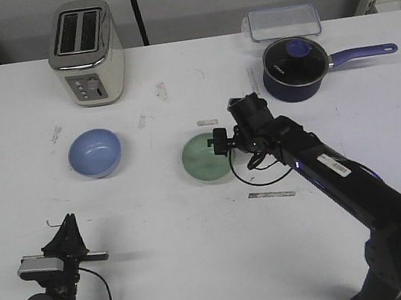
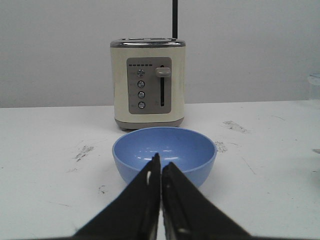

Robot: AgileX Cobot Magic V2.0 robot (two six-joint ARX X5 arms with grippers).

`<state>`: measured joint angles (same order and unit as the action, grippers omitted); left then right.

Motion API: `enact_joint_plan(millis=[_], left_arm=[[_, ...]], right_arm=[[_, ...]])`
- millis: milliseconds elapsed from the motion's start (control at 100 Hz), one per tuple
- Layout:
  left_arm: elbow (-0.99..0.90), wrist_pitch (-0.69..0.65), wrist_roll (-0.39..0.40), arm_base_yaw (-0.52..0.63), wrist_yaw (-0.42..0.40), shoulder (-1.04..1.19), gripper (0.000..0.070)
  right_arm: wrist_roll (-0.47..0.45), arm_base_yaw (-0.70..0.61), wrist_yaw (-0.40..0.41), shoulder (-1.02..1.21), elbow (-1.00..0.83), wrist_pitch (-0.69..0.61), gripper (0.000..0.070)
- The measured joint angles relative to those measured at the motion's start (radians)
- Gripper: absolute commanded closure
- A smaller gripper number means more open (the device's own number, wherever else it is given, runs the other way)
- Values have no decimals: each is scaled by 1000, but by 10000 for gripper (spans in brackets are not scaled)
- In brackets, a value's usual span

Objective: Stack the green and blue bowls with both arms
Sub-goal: 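Release the green bowl and return the right gripper to rest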

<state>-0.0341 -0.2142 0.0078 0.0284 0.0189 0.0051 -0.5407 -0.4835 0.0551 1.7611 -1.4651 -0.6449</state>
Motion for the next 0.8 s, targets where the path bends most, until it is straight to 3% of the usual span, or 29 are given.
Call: enact_joint_plan(millis=[140,280,340,670,800], left_arm=[[0,0,0,0,0,0,698],[0,0,0,0,0,0,698],[0,0,0,0,0,0,698],[0,0,0,0,0,0,698],[0,0,0,0,0,0,699]], right_arm=[[71,0,0,-82,0,7,242],[164,24,-5,-146,2,15,497],[217,40,-18,-183,14,40,558],[529,208,-60,-444,183,242,573],[590,286,-60,-552,323,373,644]])
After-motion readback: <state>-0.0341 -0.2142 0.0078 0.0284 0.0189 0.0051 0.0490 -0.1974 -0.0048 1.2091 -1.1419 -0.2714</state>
